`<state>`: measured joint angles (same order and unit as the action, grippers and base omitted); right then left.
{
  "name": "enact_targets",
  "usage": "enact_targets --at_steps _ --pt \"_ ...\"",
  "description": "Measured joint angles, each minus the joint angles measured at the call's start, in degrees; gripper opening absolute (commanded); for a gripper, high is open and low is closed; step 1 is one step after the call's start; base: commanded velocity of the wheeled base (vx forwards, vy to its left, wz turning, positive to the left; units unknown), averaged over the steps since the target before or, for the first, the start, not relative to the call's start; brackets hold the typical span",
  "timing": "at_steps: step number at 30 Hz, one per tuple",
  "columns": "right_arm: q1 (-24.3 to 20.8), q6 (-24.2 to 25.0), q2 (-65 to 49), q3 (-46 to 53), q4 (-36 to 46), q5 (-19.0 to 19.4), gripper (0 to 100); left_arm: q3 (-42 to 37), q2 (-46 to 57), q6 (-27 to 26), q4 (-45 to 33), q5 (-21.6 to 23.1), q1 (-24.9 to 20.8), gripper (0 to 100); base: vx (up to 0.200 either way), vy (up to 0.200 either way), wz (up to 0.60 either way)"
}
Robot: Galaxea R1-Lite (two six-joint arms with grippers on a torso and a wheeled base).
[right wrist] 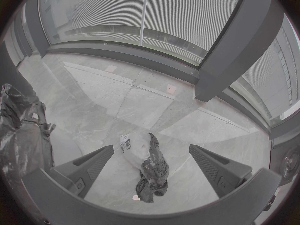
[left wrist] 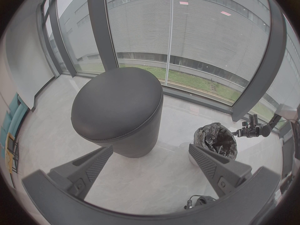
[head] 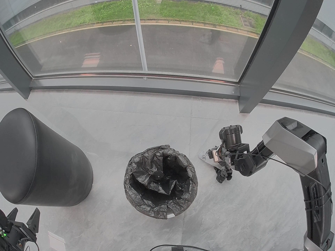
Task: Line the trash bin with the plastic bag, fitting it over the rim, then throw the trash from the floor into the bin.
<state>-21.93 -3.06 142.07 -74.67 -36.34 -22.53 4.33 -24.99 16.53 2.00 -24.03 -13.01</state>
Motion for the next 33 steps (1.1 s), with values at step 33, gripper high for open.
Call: enact_targets --at_steps 33 --pt "3.46 -13.12 12.26 -18.41 12.78 6.46 100 -3.32 17.80 -10.00 -0.37 3.73 6.16 100 0.000 0.000 0.00"
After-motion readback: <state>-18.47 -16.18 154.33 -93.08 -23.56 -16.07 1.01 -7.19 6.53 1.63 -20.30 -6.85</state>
